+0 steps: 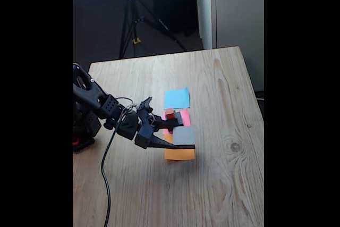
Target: Tower of hanoi
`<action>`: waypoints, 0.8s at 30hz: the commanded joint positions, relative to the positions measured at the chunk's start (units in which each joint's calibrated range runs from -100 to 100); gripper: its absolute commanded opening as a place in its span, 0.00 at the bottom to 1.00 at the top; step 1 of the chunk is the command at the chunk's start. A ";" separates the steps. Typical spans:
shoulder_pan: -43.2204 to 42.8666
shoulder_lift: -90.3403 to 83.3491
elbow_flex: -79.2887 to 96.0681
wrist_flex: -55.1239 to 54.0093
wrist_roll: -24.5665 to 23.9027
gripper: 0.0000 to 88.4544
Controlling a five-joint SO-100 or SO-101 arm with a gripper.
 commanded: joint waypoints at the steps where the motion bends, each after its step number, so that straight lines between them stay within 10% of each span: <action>1: 1.45 -7.07 -5.28 8.08 0.00 0.23; 13: 1.03 -16.54 -47.46 77.53 0.00 0.22; 24: -5.41 -18.58 -78.19 110.63 0.00 0.21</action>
